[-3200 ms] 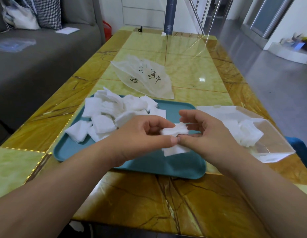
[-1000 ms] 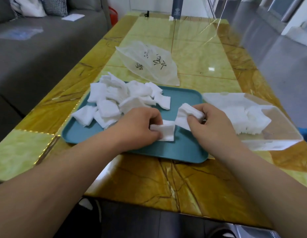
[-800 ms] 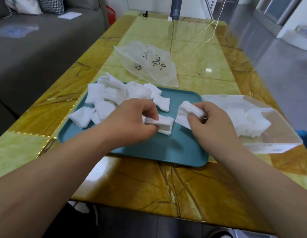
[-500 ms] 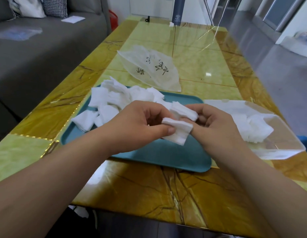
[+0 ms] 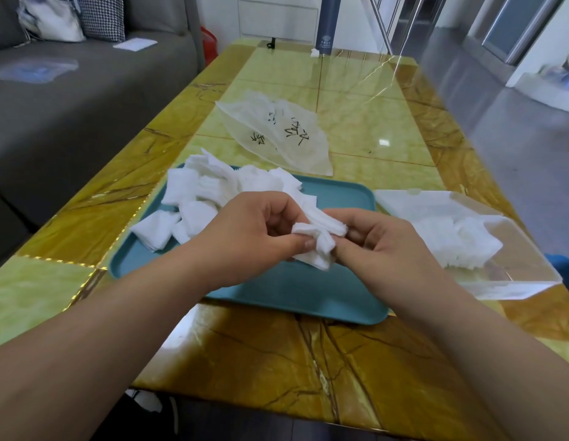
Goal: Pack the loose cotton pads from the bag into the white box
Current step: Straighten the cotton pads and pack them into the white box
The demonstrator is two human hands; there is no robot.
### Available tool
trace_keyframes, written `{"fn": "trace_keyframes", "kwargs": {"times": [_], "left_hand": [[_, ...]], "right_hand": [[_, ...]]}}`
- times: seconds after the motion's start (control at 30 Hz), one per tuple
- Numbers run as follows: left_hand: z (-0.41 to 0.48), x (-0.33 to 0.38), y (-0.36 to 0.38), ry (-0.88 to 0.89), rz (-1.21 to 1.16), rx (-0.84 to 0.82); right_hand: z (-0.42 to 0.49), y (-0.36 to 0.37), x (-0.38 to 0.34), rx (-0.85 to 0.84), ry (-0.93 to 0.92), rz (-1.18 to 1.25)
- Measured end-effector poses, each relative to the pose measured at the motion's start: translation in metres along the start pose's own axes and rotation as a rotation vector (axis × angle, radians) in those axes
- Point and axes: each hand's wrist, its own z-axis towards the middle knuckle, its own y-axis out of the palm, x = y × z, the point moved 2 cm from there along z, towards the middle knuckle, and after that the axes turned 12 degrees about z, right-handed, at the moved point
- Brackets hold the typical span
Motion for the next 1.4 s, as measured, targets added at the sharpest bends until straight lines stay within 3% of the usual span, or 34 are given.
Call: {"fn": "trace_keyframes", "kwargs": {"times": [0.2, 0.33, 0.5, 0.63, 0.8, 1.0, 1.4], "left_hand": [[0.004, -0.004, 0.001, -0.007, 0.101, 0.079], [0.006, -0.007, 0.0, -0.069, 0.205, 0.17], [0.007, -0.012, 0.0, 0.018, 0.234, 0.075], [0.016, -0.024, 0.0, -0.02, 0.473, 0.165], [0.029, -0.032, 0.014, -0.014, 0.691, 0.037], [0.027, -0.035, 0.021, -0.006, 0.642, -0.046], [0.025, -0.03, 0.018, -0.068, 0.463, 0.057]], "right_hand": [[-0.002, -0.001, -0.001, -0.073, 0.021, 0.086], [-0.004, 0.003, 0.002, 0.002, -0.023, -0.099], [0.002, 0.001, 0.007, 0.07, -0.084, -0.242], [0.005, -0.014, 0.011, 0.202, -0.037, -0.287], [0.007, -0.017, 0.019, 0.263, 0.027, -0.259], [0.009, -0.017, 0.023, 0.293, 0.043, -0.227], [0.011, -0.02, 0.024, 0.304, 0.037, -0.214]]}}
